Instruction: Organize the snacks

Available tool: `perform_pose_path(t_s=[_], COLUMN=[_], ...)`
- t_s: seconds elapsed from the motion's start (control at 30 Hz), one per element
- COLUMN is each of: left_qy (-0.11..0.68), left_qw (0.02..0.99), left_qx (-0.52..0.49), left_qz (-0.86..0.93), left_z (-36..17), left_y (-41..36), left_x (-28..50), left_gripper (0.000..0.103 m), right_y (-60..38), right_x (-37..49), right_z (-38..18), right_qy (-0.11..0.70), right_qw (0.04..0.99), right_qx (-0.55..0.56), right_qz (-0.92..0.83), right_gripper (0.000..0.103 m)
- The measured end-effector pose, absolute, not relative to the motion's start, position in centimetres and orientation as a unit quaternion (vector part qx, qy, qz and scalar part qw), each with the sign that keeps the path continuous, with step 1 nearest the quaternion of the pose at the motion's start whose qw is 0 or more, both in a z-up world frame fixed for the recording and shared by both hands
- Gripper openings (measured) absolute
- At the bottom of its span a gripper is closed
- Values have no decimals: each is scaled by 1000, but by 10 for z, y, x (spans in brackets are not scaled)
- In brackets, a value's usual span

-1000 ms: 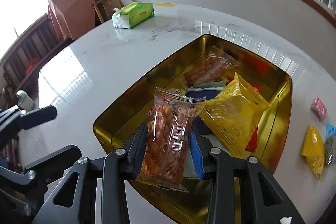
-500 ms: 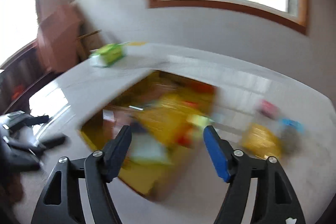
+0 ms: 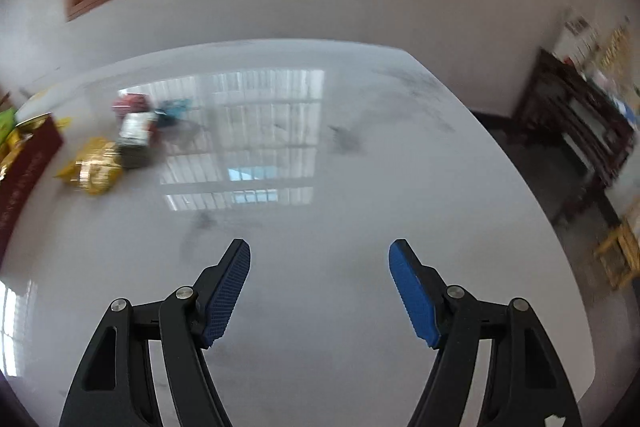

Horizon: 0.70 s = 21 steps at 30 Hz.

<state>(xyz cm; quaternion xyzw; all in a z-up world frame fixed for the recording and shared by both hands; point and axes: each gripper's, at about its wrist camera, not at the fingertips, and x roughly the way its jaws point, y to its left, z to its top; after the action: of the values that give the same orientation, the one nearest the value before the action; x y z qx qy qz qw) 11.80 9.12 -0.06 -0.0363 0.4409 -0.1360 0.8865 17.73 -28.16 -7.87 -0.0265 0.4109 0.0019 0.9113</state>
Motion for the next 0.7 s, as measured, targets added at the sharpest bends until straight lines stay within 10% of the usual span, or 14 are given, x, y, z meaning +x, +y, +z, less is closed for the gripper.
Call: perform_pose_path(t_s=[0.7], left_qy=[518], left_qw=[689], left_qx=[332], left_qz=[-384], left_z=[-89], left_y=[-60], left_x=[292], left_gripper=[87], right_y=[-294], right_x=[169], right_z=[-83], right_qy=[398], right_qw=[914], right_qx=[27], right_qz=[75], right_gripper=[78])
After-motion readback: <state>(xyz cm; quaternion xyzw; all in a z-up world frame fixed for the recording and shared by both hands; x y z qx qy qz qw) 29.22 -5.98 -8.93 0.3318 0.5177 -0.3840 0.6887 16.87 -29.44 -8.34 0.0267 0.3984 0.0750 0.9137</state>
